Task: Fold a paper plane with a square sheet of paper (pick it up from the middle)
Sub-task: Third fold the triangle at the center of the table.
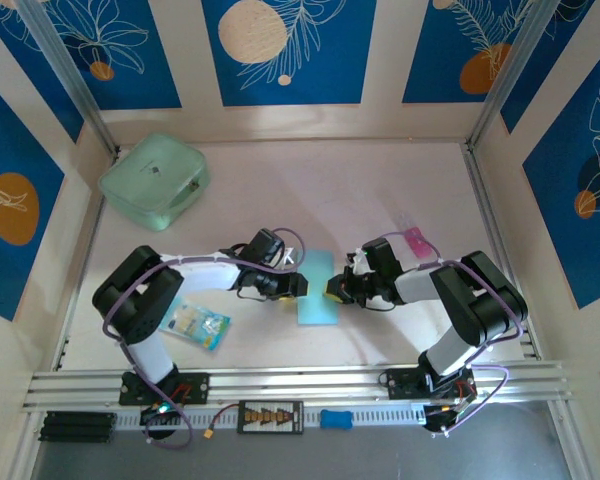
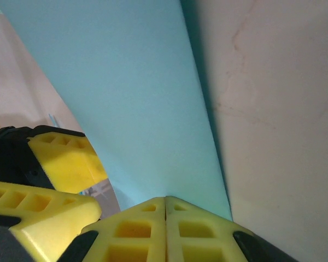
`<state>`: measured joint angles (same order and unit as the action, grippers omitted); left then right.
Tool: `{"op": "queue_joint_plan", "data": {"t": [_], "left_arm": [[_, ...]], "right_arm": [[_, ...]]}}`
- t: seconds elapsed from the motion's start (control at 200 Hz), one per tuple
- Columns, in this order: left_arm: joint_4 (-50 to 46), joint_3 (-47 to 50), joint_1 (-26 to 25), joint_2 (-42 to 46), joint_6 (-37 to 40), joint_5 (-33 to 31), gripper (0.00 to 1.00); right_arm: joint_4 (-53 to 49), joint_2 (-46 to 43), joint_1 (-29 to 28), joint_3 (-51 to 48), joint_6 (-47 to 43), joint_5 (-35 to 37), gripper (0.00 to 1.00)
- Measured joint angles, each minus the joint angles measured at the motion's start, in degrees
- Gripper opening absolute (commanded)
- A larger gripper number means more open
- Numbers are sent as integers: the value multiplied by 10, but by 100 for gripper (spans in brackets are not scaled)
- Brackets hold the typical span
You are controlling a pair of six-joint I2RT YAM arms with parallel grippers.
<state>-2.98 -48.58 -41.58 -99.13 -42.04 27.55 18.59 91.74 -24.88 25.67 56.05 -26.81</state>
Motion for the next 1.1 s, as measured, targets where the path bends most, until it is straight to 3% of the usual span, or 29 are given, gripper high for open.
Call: {"op": "queue_joint_plan", "data": {"t": [0.26,0.355,0.445,0.675,0.8,0.945,1.1], "left_arm": [[18,0,0,-9,-12,10,25],[20,0,0,-9,-16,9,16],[22,0,0,-9,-19,9,14],[26,17,4,15,-28,3,9],[32,26,10,34,-31,-1,8],[43,35,13,42,-33,-2,7],[43,37,16,42,-36,-1,6]], "right_arm": [[2,0,0,-1,0,0,9],[7,-2,0,-4,0,0,12],[16,-6,-1,-9,1,1,15],[1,-55,-8,-13,-4,18,39],[-44,-120,-16,-11,-24,45,50],[-112,-187,-30,-1,-48,92,52],[-168,-254,-81,5,-89,195,57]]}}
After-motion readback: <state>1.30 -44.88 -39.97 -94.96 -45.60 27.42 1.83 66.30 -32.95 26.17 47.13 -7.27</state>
